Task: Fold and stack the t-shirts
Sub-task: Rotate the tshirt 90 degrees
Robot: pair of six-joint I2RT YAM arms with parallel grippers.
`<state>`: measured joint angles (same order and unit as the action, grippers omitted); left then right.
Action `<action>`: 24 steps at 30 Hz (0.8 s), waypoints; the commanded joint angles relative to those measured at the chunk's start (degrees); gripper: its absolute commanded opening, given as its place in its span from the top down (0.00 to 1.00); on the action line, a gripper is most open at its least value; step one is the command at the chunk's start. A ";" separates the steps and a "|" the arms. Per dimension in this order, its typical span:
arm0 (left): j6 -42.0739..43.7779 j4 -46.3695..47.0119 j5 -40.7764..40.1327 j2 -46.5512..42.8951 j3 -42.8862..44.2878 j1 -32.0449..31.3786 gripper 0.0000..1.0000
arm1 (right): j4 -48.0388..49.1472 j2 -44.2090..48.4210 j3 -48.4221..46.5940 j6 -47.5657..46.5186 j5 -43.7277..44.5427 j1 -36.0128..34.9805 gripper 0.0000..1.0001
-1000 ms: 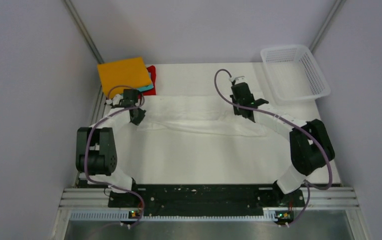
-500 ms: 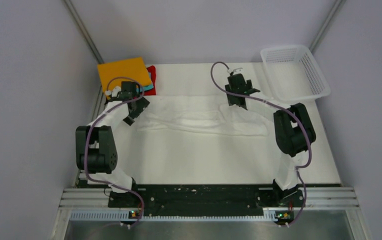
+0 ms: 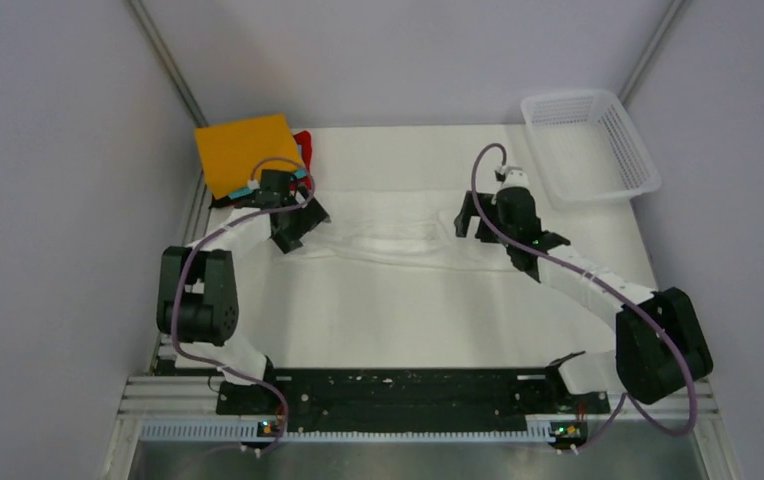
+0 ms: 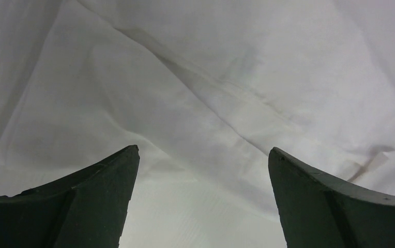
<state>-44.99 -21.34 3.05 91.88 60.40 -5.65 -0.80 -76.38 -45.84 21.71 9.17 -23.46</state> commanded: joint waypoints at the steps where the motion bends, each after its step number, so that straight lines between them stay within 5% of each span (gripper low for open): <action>1: 0.83 3.97 2.37 6.09 -1.50 0.47 0.01 | 5.01 -3.71 2.84 7.65 -6.33 0.28 0.01; 6: 0.88 1.91 2.68 10.46 -2.39 0.97 0.01 | 4.44 -10.22 2.12 9.93 -4.21 1.72 0.01; 16: 0.06 -1.37 5.70 -1.23 -17.61 -0.13 0.01 | 3.70 -26.88 -9.58 10.88 -8.92 11.27 0.01; 24: -6.64 -3.78 7.29 -9.41 -27.95 -14.16 0.01 | -4.62 -44.96 -33.89 5.15 -14.44 11.64 0.01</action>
<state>-46.04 -12.97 6.11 82.52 40.40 -12.32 1.13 -112.20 -69.76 30.89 -1.78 -12.19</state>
